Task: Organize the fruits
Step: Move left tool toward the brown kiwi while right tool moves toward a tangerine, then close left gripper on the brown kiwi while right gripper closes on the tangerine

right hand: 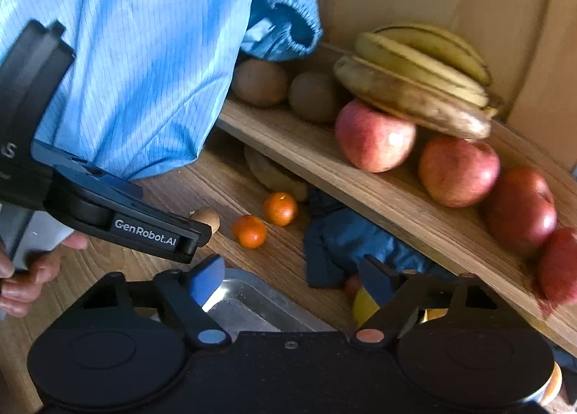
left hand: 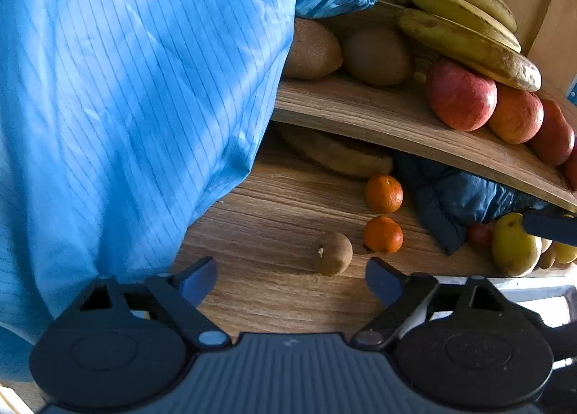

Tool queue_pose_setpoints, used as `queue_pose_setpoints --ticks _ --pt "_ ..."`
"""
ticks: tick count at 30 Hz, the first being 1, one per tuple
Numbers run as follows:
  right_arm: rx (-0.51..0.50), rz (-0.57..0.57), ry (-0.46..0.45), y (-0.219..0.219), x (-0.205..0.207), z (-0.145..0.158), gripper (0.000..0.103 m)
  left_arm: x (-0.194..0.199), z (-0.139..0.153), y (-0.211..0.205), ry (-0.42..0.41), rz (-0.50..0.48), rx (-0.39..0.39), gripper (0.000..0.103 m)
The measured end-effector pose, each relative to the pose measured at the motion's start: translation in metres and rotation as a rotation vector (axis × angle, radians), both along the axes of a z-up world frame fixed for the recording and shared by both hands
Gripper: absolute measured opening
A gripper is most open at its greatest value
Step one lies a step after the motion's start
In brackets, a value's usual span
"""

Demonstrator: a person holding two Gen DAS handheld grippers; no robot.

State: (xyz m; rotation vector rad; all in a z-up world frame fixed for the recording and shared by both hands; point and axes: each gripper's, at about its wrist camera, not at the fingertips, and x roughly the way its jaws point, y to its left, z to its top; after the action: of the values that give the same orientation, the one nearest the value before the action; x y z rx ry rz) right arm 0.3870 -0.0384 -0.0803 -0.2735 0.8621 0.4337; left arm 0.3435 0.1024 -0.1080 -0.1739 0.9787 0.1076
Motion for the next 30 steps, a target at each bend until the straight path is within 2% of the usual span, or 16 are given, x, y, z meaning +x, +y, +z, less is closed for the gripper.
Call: queue_pose_setpoints --ticks 6,10,13,20,25,30 --pt "0.003 0.042 0.028 0.007 0.018 -0.007 0.07 0.004 -0.002 0.005 -0.008 -0.013 -0.031 0.081" --pt "0.004 0.068 0.044 0.012 0.029 -0.012 0.058 0.003 0.0 0.007 -0.015 -0.026 -0.052 0.072" --pt "0.007 0.083 0.056 0.014 0.034 -0.015 0.053 0.003 0.001 0.007 -0.02 -0.037 -0.068 0.062" --pt "0.028 0.115 0.076 0.022 0.041 -0.02 0.049 0.004 0.002 0.007 -0.026 -0.055 -0.104 0.044" --pt "0.027 0.127 0.094 0.028 0.048 -0.028 0.04 0.006 0.002 0.007 -0.026 -0.07 -0.127 0.036" --pt "0.031 0.131 0.099 0.031 0.052 -0.033 0.038 0.012 -0.003 0.006 -0.025 -0.074 -0.136 0.032"
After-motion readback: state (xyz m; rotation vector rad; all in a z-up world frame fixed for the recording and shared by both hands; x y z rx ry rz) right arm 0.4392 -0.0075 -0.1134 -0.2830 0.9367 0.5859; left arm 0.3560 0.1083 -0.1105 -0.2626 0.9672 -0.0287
